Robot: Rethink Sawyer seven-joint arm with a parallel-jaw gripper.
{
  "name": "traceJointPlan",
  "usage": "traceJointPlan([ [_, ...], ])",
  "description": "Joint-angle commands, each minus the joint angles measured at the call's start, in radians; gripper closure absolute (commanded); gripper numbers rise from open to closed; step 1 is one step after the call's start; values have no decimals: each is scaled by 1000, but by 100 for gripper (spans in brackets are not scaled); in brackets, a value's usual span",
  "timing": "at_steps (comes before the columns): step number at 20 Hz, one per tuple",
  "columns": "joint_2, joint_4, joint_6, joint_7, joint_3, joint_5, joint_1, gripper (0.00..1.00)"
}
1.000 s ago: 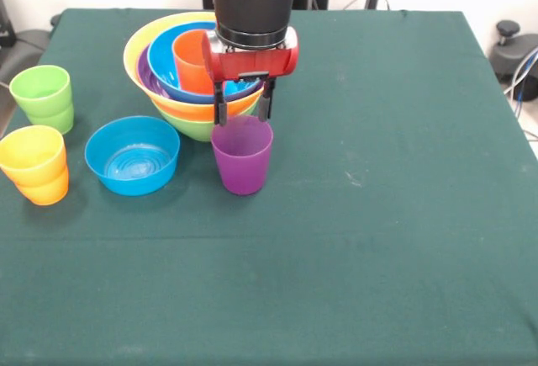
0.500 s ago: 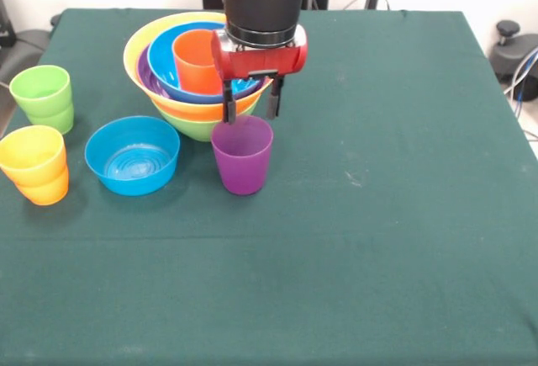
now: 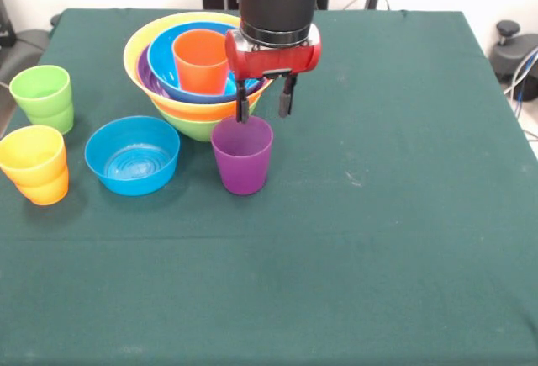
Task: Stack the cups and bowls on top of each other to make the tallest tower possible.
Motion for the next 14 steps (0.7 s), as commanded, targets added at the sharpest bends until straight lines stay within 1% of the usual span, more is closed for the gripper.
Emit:
traceJointPlan([
  [1,56,18,-43,31,-14,-11,41,0],
  [6,67,19,-87,68,-33,-22,51,0],
  [14,94,-5,-109,78,-57,-17,69,0],
])
